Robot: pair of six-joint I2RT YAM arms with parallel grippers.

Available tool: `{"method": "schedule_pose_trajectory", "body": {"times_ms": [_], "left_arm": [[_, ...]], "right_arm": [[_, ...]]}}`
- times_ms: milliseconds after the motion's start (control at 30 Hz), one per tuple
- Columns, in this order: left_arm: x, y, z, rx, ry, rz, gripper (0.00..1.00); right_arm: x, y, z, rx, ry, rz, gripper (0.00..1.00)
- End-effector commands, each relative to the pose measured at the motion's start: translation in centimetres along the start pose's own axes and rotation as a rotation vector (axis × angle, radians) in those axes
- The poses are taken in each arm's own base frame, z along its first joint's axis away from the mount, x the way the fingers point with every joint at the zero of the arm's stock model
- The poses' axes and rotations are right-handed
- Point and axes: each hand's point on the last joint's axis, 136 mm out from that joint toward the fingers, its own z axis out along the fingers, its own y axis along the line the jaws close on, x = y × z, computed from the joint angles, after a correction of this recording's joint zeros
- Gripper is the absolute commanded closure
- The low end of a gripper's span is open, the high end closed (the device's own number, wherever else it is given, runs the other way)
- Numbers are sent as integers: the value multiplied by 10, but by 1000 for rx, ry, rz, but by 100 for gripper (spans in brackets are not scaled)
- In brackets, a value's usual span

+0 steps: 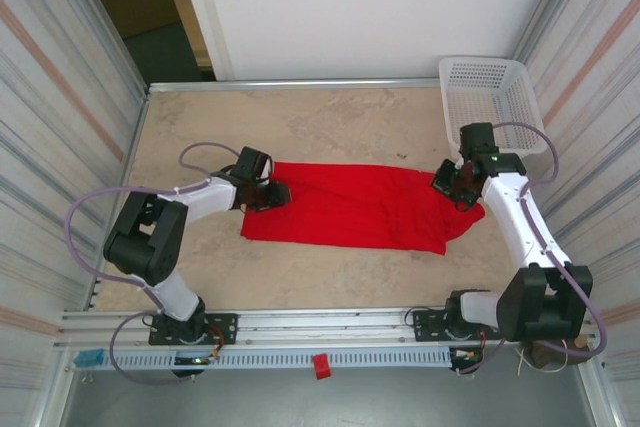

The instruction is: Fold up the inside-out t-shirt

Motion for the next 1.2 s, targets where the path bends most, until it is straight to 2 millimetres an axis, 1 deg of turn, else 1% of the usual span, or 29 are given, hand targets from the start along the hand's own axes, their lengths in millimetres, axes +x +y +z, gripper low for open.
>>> {"method": "schedule_pose_trajectory", "body": {"times_ms": [0, 133, 233, 333, 433, 467, 533, 633, 733, 800, 933, 1033, 1133, 1167], "left_arm": [[3, 0, 7, 21, 2, 5, 57], [4, -4, 11, 45, 13, 2, 57], [-2, -14, 7, 78, 6, 9, 57], [-16, -37, -8, 164, -7, 24, 55], [-34, -60, -31, 250, -27, 35, 52], [-40, -65, -39, 265, -38, 37, 50], [-53, -68, -53, 276, -58, 26, 48], [-71, -55, -71, 277, -103, -33, 47], [-85, -30, -82, 268, -139, -116, 47], [-93, -15, -87, 294, -155, -173, 47], [-100, 9, -91, 309, -167, -238, 47], [-102, 25, -96, 305, -176, -269, 47], [-102, 37, -101, 298, -185, -283, 47], [-102, 40, -102, 294, -186, -286, 47]], "right_arm": [[-1, 18, -20, -7, -39, -10, 100], [6, 41, -25, -19, -54, -24, 100], [12, 63, -28, -28, -68, -36, 100], [18, 82, -31, -17, -90, -55, 100], [22, 98, -34, -9, -114, -68, 100], [23, 104, -34, -5, -119, -74, 100], [26, 116, -36, 1, -134, -85, 100], [30, 136, -36, 8, -146, -108, 100], [36, 159, -35, 15, -153, -128, 100], [44, 176, -33, 14, -152, -146, 100], [59, 209, -27, 7, -148, -173, 100], [76, 237, -12, -3, -115, -193, 100], [91, 270, 1, -22, -90, -215, 100], [97, 279, 8, -22, -76, -222, 100]]}}
